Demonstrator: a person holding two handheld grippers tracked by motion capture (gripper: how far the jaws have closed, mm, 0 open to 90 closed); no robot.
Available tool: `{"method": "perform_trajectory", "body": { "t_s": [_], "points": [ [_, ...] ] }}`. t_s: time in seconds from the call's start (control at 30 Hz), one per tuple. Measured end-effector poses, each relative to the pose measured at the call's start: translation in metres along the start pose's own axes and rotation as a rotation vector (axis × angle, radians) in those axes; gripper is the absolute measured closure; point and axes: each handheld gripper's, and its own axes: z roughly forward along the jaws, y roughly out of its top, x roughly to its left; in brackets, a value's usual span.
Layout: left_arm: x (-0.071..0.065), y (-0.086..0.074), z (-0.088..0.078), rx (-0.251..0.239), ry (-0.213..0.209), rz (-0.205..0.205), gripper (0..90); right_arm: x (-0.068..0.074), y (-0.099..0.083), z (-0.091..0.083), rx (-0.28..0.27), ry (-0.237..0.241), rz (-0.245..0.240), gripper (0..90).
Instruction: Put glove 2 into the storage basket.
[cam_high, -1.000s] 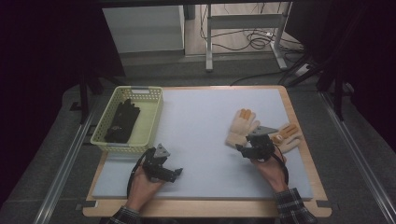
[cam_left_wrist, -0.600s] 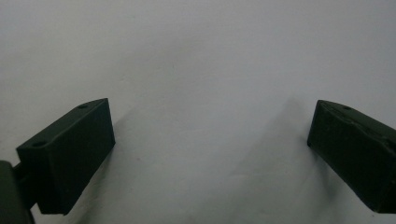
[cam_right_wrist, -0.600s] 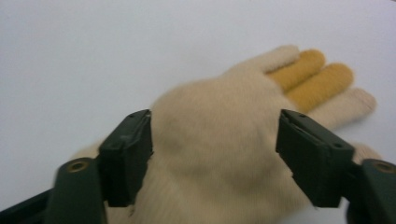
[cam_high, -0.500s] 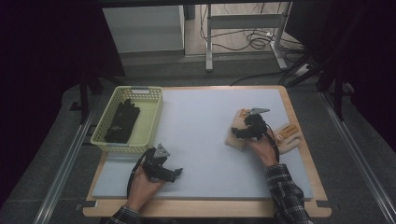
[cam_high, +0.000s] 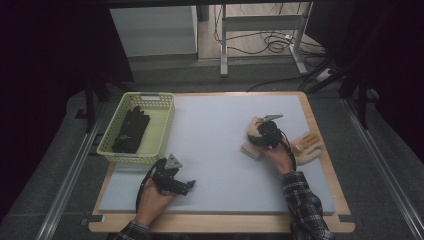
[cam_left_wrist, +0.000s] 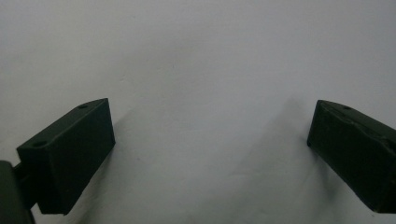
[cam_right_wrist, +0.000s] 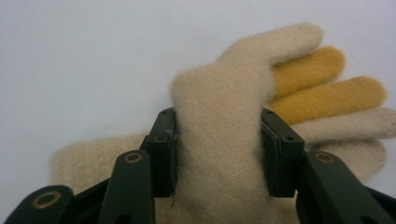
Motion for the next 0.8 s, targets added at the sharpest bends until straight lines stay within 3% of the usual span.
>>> {"method": "perform_trajectory", "body": {
  "t_s": [0.23, 0.5, 0.63, 0.8],
  "points": [
    [0.000, 0.000, 0.000, 0.000, 0.000, 0.000, 0.8, 0.017, 0.007, -0.025, -0.060, 0.050, -0.044, 53.7],
    [0.000, 0.000, 0.000, 0.000, 0.000, 0.000, 0.9, 0.073, 0.010, -0.055, -0.084, 0.170, -0.143, 51.6],
    [0.000, 0.000, 0.000, -0.001, 0.001, 0.002, 0.9, 0.098, 0.004, -0.053, -0.072, 0.242, -0.166, 50.8],
    [0.000, 0.000, 0.000, 0.000, 0.001, 0.002, 0.9, 0.115, -0.007, -0.037, -0.048, 0.267, -0.194, 46.6]
  ]
}}
